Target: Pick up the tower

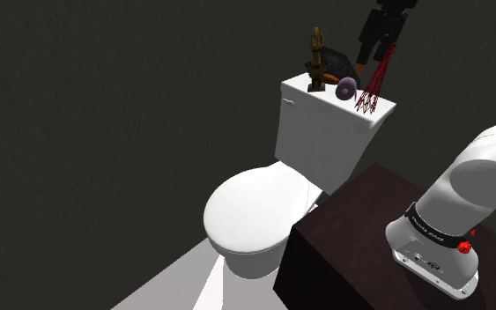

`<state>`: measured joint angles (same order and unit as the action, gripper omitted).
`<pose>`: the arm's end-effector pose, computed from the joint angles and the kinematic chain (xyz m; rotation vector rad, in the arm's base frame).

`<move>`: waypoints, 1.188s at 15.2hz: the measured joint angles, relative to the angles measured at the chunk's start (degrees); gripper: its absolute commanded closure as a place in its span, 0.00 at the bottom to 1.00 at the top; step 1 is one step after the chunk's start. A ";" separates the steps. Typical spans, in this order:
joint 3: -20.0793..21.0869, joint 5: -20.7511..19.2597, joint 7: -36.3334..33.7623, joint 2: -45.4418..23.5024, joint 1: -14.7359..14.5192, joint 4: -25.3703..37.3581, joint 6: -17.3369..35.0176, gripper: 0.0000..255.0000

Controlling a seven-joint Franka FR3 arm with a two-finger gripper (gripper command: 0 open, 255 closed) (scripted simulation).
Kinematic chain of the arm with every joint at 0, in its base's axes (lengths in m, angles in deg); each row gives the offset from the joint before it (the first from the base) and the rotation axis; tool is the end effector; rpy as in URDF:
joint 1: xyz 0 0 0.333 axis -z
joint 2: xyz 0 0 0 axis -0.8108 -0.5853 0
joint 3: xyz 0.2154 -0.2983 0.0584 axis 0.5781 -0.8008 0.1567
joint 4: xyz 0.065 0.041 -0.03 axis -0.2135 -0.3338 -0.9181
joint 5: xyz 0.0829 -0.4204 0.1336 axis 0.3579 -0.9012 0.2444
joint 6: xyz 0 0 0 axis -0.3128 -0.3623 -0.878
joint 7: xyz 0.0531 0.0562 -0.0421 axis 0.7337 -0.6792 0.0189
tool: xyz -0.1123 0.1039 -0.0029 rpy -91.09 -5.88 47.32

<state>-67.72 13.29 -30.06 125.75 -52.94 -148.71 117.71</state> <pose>0.3246 0.0164 0.5927 -3.0273 -0.0984 -0.0107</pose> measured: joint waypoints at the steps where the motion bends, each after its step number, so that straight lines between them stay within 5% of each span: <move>1: 0.00 0.00 0.00 0.00 0.00 0.00 0.00 0.00; 18: -10.39 -10.58 3.49 -26.70 9.10 21.65 -2.73 0.00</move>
<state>-78.11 2.71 -26.57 99.05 -43.84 -127.06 114.98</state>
